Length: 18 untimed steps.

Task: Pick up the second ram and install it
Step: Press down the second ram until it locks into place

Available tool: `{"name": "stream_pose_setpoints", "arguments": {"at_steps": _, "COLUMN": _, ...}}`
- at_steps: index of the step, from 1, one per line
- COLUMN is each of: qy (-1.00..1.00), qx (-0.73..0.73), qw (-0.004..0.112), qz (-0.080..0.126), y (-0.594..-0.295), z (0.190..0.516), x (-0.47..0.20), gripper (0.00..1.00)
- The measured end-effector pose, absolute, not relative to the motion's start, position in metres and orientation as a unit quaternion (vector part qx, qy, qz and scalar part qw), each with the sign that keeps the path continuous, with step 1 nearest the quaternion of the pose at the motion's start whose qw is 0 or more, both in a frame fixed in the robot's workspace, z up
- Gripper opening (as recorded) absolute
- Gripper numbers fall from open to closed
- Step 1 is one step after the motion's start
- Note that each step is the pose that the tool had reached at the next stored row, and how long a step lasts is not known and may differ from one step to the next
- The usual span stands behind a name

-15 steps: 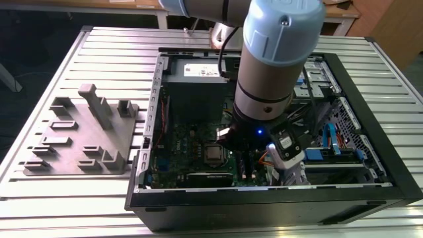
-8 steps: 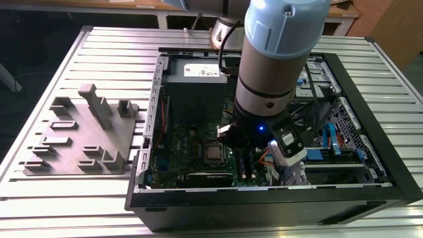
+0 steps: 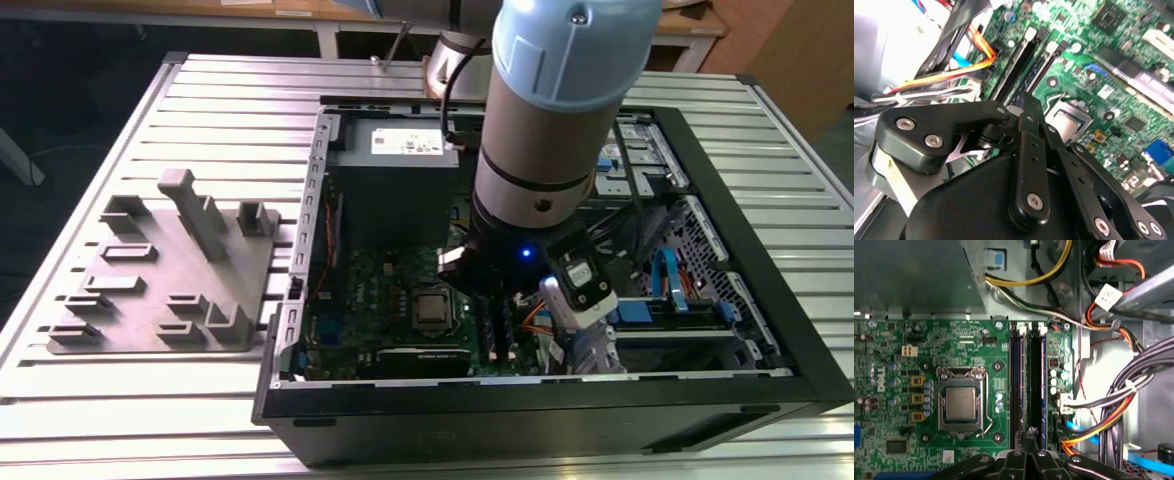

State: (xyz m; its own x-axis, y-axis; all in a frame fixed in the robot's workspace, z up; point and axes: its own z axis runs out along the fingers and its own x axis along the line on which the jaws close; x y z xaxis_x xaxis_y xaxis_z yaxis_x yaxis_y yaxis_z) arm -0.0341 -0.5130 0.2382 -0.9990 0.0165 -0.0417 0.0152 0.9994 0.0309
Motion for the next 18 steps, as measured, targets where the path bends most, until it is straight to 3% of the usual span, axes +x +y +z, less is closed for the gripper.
{"name": "stream_pose_setpoints", "arguments": {"at_steps": 18, "qy": 1.000, "qx": 0.008, "qw": 0.021, "qz": 0.018, "y": -0.487, "z": 0.239, "x": -0.038, "gripper": 0.07}}
